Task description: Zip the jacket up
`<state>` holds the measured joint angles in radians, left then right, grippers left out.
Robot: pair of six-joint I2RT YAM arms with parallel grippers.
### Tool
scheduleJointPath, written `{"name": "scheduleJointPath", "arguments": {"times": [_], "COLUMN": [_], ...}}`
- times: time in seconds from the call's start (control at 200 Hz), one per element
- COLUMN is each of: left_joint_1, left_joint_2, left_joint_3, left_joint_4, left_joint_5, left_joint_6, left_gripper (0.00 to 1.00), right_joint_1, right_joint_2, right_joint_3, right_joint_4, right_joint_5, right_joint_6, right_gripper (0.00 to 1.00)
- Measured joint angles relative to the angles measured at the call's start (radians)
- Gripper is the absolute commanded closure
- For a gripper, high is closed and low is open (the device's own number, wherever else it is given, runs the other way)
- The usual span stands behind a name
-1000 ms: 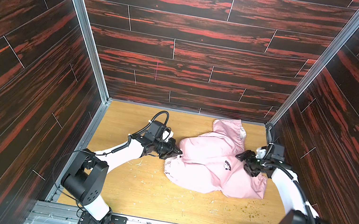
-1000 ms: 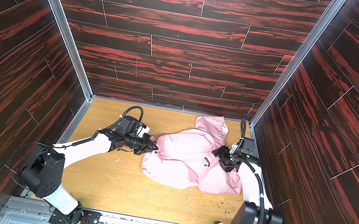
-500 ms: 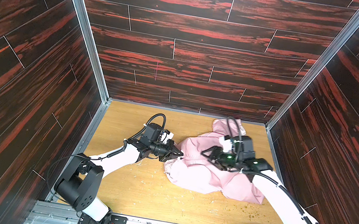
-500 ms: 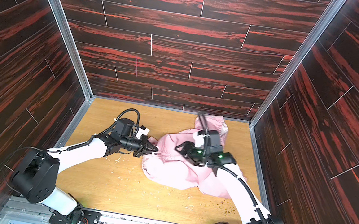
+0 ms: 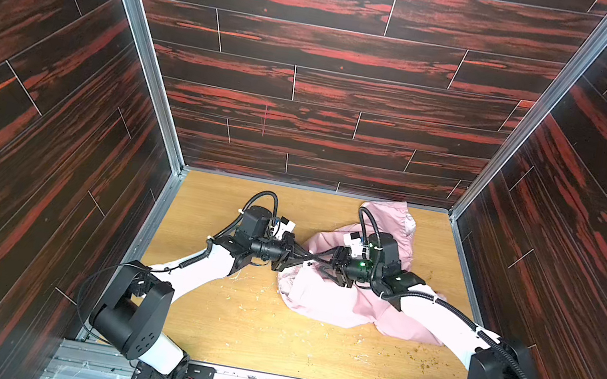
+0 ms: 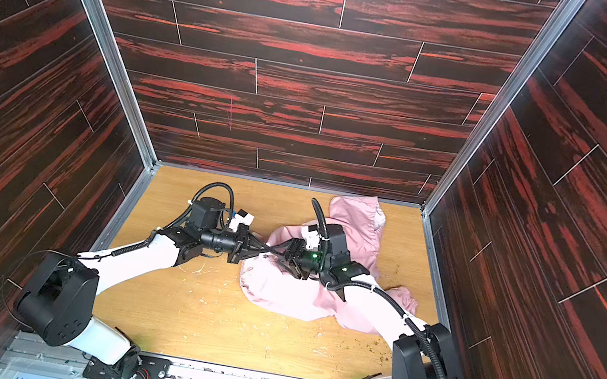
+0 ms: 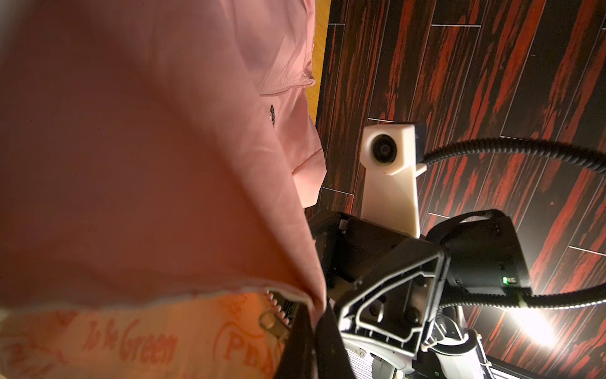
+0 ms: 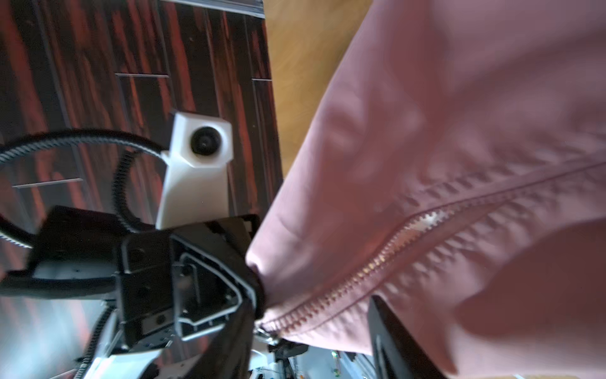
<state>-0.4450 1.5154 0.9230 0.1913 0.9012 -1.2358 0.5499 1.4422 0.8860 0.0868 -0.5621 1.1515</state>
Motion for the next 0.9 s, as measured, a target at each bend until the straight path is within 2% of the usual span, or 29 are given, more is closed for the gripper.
{"name": "scheduleJointPath", "arguments": {"times": [0.22,0.536,0.822,0.902], "left_joint_1": [0.0,0.0,0.0,0.0], "left_joint_2": [0.0,-0.001,-0.017,-0.023], "left_joint_3": [-0.006,-0.021,-0.055,-0.057], "left_joint_4": [0.021,0.039,0.072,0.076], "left_joint_5": [0.001,-0.001,-0.006,-0.012], "left_joint_6": [-0.022,-0.031,-0.056,-0.063], "left_gripper": [1.0,1.0,1.0,1.0], "right_joint_1": [0.0,0.0,-0.002,-0.002], "right_joint_2": [0.003,0.006,0.081,0.1], "right_joint_3": [-0.019,-0.031,-0.059,-0.059], "right_joint_4": [0.059,0.063,0.193,0.23], "right_joint_5": [0.008,0.043,0.037,0.032], "right_joint_6": [0.031,0.064,0.236,0.277], "right_gripper": [0.46,0.3,0.29,0.34]}}
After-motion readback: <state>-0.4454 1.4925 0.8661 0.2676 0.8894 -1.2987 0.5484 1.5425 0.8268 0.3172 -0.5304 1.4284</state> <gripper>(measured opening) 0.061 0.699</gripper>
